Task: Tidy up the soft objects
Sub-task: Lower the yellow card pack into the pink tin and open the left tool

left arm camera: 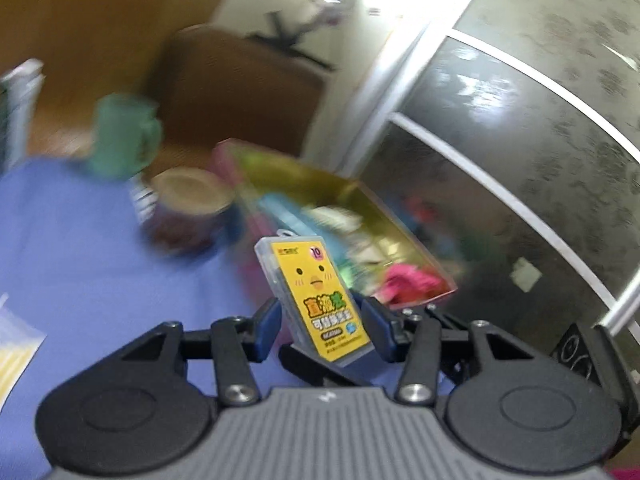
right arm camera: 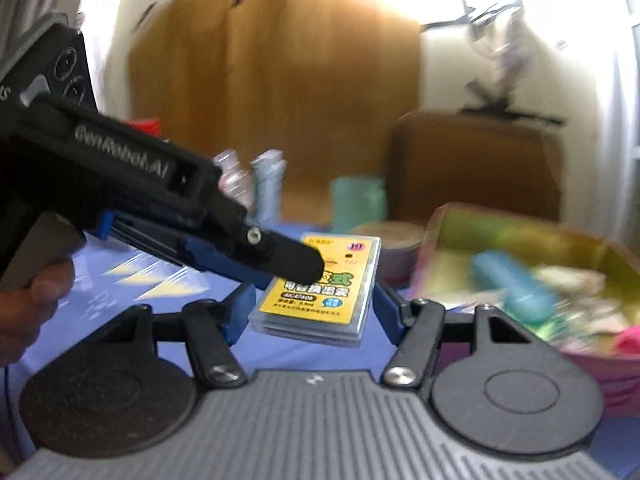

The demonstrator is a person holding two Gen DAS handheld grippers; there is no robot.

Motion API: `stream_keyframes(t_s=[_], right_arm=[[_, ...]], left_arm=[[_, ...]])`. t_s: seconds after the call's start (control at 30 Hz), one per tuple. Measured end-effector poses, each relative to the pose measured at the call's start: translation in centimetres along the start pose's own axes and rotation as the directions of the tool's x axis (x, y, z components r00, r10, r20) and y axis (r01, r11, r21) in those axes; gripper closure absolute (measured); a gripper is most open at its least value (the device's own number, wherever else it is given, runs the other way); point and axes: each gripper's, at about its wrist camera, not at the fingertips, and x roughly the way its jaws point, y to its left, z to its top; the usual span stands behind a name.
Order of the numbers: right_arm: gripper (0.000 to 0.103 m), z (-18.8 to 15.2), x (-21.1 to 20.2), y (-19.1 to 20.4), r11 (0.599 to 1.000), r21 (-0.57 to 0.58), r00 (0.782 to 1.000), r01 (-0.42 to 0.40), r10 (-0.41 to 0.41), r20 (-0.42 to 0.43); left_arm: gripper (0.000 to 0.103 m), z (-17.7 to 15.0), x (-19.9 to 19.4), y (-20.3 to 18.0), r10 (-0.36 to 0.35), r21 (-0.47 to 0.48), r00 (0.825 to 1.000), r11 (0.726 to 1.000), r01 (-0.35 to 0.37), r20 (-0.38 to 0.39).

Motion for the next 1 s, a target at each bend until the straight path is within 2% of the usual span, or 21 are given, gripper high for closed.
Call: stream_keyframes(t_s=[0.1,0.13,0.17,0.2,0.23,0.27,0.3,0.37,0.4,0.43,0.47,0.5,0.6,0.67,0.73,0.8,0.87,1.0], right_arm=[[0.037,0.5,-0.3,-2.8,0.996,0.031,0.997,0.081,-0.082,0.017],[0.037,0.5,-0.2,-3.9,0.993,0.048,0.994,0.106,-0.107,0.017],[0.037,0.7,0.0,-5.1,0.990,0.059,0.991,0.131,-0.132,0.020],[0.037,0.9,0.6,-6.1,0.986,0.058,0.987,0.158,-0.160,0.026],[0.035,1.0,1.5,-7.1,0.981,0.041,0.981,0.188,-0.189,0.031],[0.027,1.0,2.6,-7.9,0.976,0.019,0.976,0.216,-0.217,0.019],[0.027,0.9,3.9,-9.0,0.969,0.006,0.969,0.246,-0.246,-0.009],[0.030,0.7,5.1,-10.5,0.955,0.044,0.955,0.292,-0.290,-0.058],[0.032,0.5,4.6,-11.1,0.957,0.091,0.961,0.275,-0.272,-0.046],[0.032,0.3,3.7,-11.6,0.961,0.134,0.970,0.242,-0.241,-0.026],[0.038,0.2,3.1,-11.7,0.962,0.152,0.974,0.226,-0.225,-0.024],[0.048,0.1,2.7,-11.9,0.965,0.150,0.977,0.214,-0.211,-0.037],[0.067,0.3,2.2,-12.9,0.973,0.165,0.984,0.158,-0.142,-0.105],[0.074,0.6,1.9,-13.9,0.974,0.187,0.981,0.131,-0.099,-0.169],[0.075,1.1,2.1,-14.7,0.971,0.220,0.970,0.089,-0.035,-0.239],[0.075,1.7,2.0,-15.4,0.961,0.266,0.951,0.070,0.016,-0.308],[0.075,2.3,2.8,-16.2,0.954,0.295,0.920,0.055,0.067,-0.387],[0.073,2.3,6.3,-18.0,0.913,0.404,0.831,0.055,0.183,-0.526]], left_arm=[[0.058,1.8,3.2,-2.5,-0.035,0.076,0.999,0.996,0.035,-0.006],[0.054,2.1,4.1,-3.0,-0.033,0.091,0.999,0.995,0.033,-0.002],[0.039,2.7,5.2,-3.4,-0.020,0.107,1.000,0.994,0.019,0.011],[0.032,3.3,6.6,-3.7,0.024,0.130,0.999,0.991,-0.028,0.038],[0.031,3.5,7.5,-3.8,0.083,0.149,0.994,0.985,-0.092,0.065],[0.035,3.8,8.2,-3.6,0.143,0.150,0.987,0.977,-0.152,0.068],[0.037,3.9,8.6,-3.2,0.174,0.127,0.983,0.976,-0.179,0.053],[0.037,3.5,7.8,-2.2,0.109,0.060,0.993,0.992,-0.112,0.043],[0.036,3.1,7.0,-1.7,0.089,0.055,0.995,0.994,-0.092,0.051],[0.036,2.7,6.4,-1.6,0.102,0.065,0.993,0.992,-0.106,0.059],[0.036,2.3,5.8,-1.5,0.121,0.082,0.990,0.988,-0.127,0.069],[0.036,1.9,5.1,-1.4,0.133,0.098,0.988,0.985,-0.141,0.076],[0.036,0.8,3.4,-0.7,0.146,0.123,0.987,0.980,-0.155,0.072],[0.036,0.1,2.4,-0.3,0.173,0.148,0.982,0.972,-0.183,0.078],[0.036,-0.6,1.3,0.2,0.197,0.166,0.977,0.964,-0.209,0.085],[0.035,-1.2,0.4,0.6,0.213,0.173,0.973,0.959,-0.226,0.087],[0.035,-1.8,-0.2,1.0,0.233,0.171,0.968,0.954,-0.245,0.090],[0.035,-2.2,-1.2,2.6,0.239,0.113,0.967,0.962,-0.248,0.089]])
